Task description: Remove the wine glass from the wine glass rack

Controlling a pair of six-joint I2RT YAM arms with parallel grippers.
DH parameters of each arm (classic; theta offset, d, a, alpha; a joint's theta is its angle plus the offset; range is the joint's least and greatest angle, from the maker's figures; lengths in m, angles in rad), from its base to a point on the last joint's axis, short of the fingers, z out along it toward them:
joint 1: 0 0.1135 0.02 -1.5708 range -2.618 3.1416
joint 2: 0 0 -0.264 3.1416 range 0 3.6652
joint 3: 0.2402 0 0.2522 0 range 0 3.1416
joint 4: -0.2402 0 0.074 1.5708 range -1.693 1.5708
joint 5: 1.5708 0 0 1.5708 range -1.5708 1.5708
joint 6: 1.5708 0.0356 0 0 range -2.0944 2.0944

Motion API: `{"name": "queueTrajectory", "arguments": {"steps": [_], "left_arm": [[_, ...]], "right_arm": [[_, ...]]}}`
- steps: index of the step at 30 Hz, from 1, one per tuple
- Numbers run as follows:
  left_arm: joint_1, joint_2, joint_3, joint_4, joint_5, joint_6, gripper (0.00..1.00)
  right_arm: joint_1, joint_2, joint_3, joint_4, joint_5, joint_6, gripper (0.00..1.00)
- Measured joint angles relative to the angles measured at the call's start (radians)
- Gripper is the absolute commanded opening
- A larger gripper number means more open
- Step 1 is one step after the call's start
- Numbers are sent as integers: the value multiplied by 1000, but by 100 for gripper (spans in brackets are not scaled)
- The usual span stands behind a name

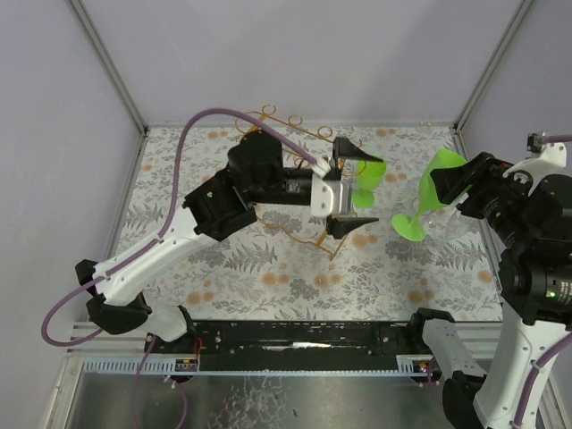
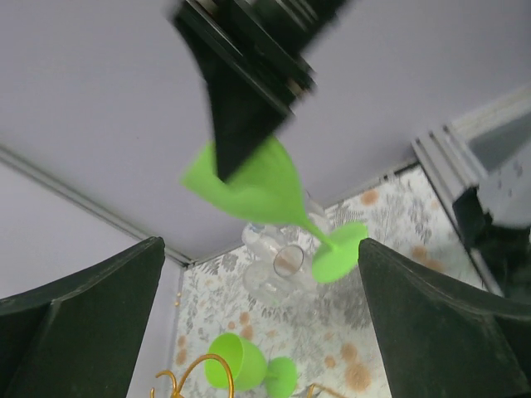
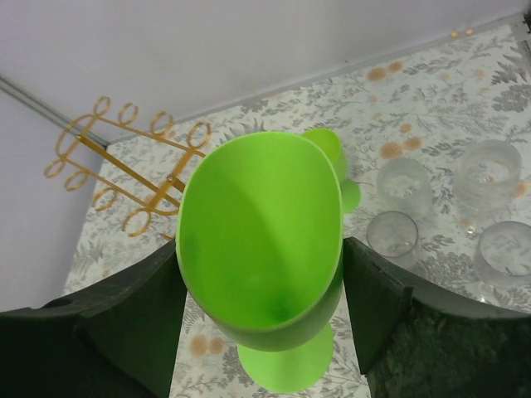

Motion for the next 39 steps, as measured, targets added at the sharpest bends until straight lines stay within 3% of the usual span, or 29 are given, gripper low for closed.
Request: {"name": "queueTrajectory", "arguments": {"steps": [7, 14, 21, 34, 39], "left_arm": [[78, 49, 204, 47, -68, -414, 100], [166, 76, 222, 60, -103, -642, 100], [169, 69, 169, 60, -121, -701, 100], [172, 46, 148, 56, -140, -698, 100], [180, 15, 117, 56, -141, -693, 100]], "right_arm": [[0, -79, -239, 131, 23, -64, 64], [0, -55, -298, 261, 23, -100, 65], [0, -2, -338, 337, 23, -109, 65], [7, 308, -74, 499, 137, -126, 65], [111, 353, -64, 526, 234, -166, 66]]}}
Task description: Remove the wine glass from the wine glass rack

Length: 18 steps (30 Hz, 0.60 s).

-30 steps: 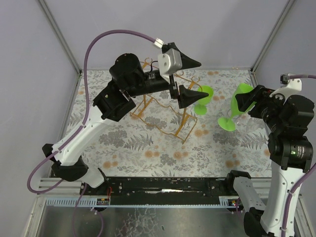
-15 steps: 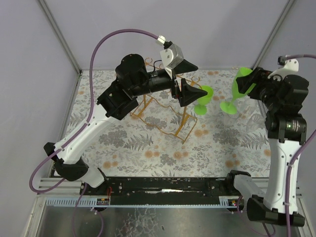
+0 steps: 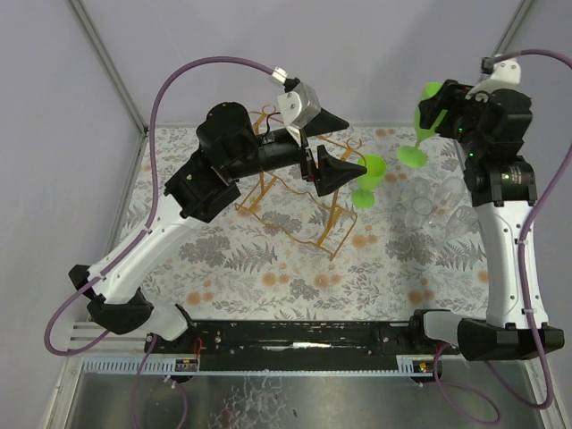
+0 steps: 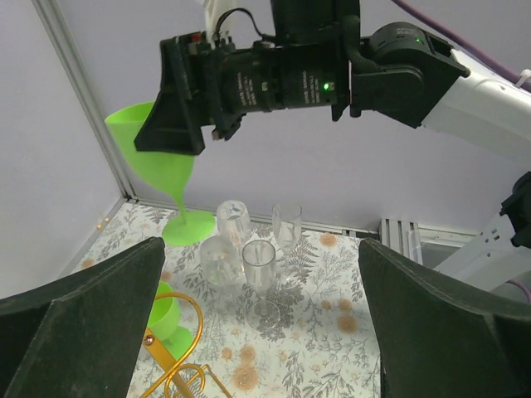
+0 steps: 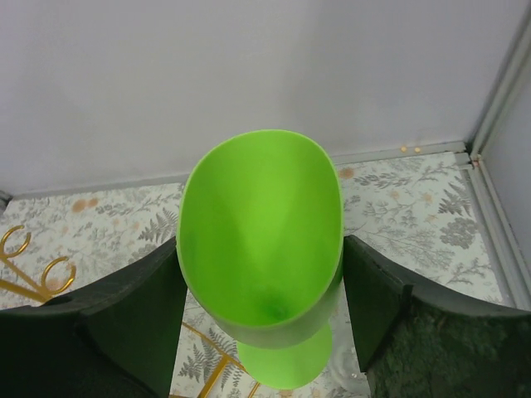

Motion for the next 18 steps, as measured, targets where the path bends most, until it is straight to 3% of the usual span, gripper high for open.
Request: {"name": "queueTrajectory", "arguments": {"steps": [5, 18], "left_arm": [[8, -14, -13, 0, 0, 6, 100], [19, -29, -51, 2, 8, 14, 100]], "right_arm": [[152, 6, -25, 23, 104, -29, 65], [364, -159, -238, 49, 308, -45, 65]]}}
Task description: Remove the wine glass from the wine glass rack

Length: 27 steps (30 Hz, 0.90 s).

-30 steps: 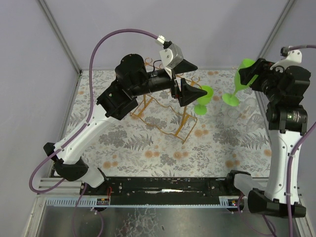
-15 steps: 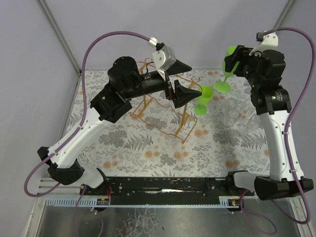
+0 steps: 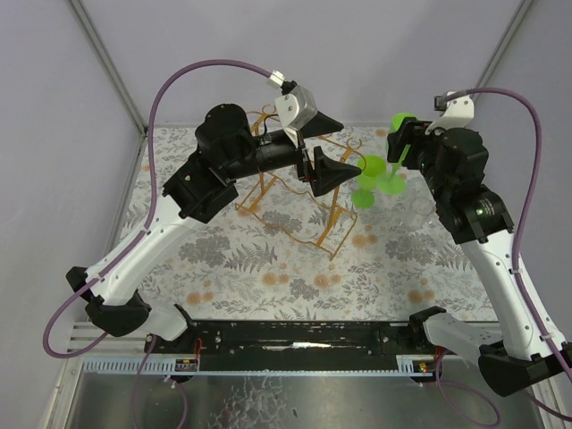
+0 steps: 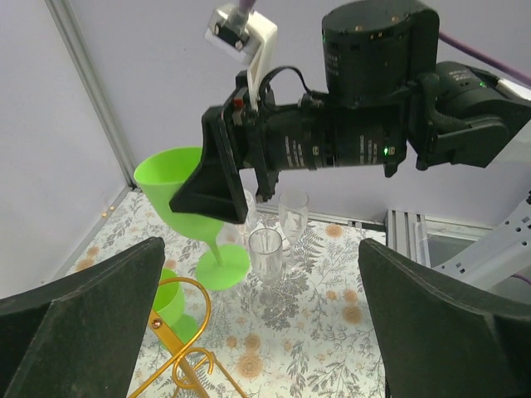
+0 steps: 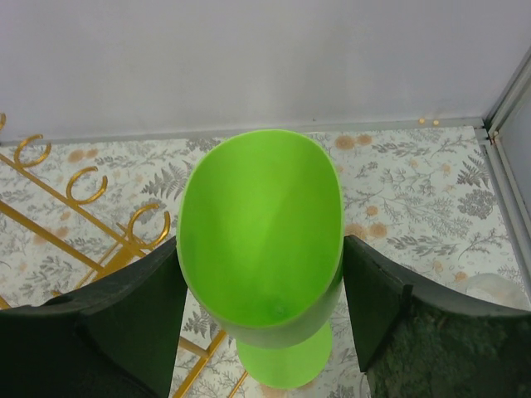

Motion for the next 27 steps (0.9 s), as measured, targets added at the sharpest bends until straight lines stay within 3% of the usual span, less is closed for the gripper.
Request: {"name": "queueTrajectory", "arguments": {"steps": [17, 27], "left_arm": [[10, 0, -2, 1, 0, -11, 100], [10, 8, -2, -2, 8, -19, 100]], "right_arm": [[178, -144, -304, 50, 166, -3, 66], [185, -271, -584, 233, 177, -48, 68]]}}
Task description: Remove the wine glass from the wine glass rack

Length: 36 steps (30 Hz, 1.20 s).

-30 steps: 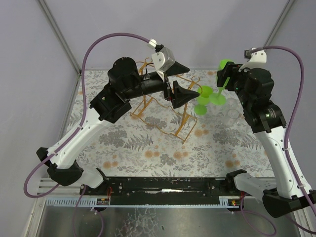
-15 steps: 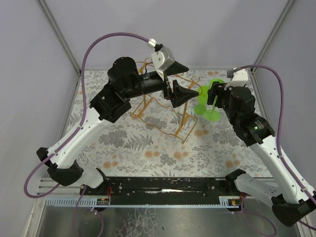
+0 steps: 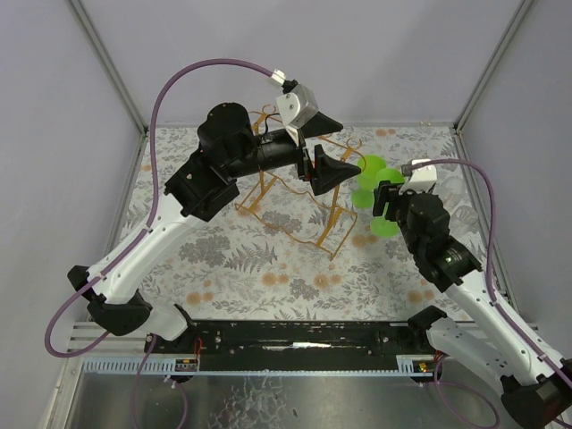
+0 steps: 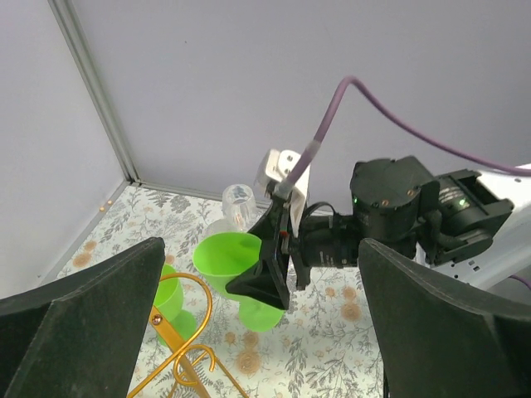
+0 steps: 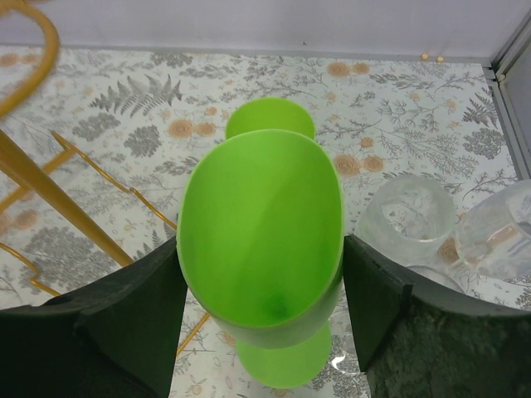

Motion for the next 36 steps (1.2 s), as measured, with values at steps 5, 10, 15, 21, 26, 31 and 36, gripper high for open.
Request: {"name": "queueTrajectory", "arguments": {"steps": [5, 10, 15, 21, 26, 31, 36], "left_arm": [[0, 0, 0, -1, 0, -2, 100], [0, 0, 0, -1, 0, -5, 100], [0, 0, 0, -2, 0, -4, 100], [0, 0, 0, -2, 0, -4, 100], [0, 0, 0, -3, 0, -4, 100], [0, 0, 0, -3, 1, -4, 100], [0, 0, 0, -3, 8, -5, 100]], "right_arm": [[2, -11, -132, 116, -23, -65, 69], [2, 4, -239, 251, -48, -97, 69], [3, 16, -328, 371, -57, -112, 70], [3, 53, -377, 496, -72, -126, 71], [3, 69, -419, 553, -77, -118, 71], [3, 65, -476, 570, -76, -98, 77], [3, 32, -533, 621, -77, -87, 87]]}}
